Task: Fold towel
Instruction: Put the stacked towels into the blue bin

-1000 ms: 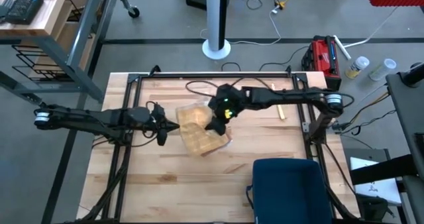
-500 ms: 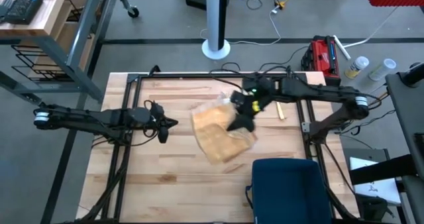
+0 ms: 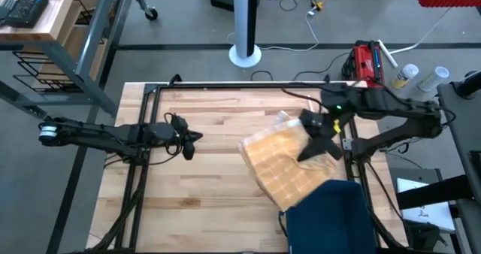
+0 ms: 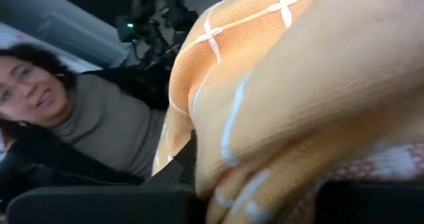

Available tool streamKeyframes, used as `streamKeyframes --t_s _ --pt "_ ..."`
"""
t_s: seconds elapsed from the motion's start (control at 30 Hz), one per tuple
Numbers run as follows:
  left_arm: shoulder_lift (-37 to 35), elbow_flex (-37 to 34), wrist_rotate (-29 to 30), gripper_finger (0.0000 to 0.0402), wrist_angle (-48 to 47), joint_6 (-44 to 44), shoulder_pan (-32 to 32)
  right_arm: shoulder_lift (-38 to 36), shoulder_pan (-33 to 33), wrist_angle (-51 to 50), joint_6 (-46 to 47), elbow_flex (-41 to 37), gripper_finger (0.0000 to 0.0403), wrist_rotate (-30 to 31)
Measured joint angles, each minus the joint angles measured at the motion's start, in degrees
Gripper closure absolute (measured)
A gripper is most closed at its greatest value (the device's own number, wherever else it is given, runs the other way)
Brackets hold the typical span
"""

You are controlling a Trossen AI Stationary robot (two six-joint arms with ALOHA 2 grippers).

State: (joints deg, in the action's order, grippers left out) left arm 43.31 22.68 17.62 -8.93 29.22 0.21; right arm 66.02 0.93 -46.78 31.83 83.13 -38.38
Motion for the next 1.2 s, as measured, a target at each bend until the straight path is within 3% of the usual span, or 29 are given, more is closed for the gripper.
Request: streamKeyframes --t_s 0.3,0.6,0.97,1.2 --pt "0.71 0.0 0.07 0.04 10.21 -1.91 0.0 -5.3 -13.98 -6.06 5.59 0.0 0.0337 15.07" --pt "4.67 0.0 0.03 0.0401 20.45 -1.92 0.0 -6.78 -34.46 -11.05 17.57 -0.18 0.0337 36.06" --pt "14.08 0.0 -0.16 0.0398 32.25 -0.14 -0.02 -4.84 -59.28 -7.56 36.33 -5.24 0.0337 57.97" --pt "18.87 1.21 -0.61 0.0401 35.36 -0.36 -0.02 -4.74 -67.67 6.28 45.16 -15.1 0.0337 67.45"
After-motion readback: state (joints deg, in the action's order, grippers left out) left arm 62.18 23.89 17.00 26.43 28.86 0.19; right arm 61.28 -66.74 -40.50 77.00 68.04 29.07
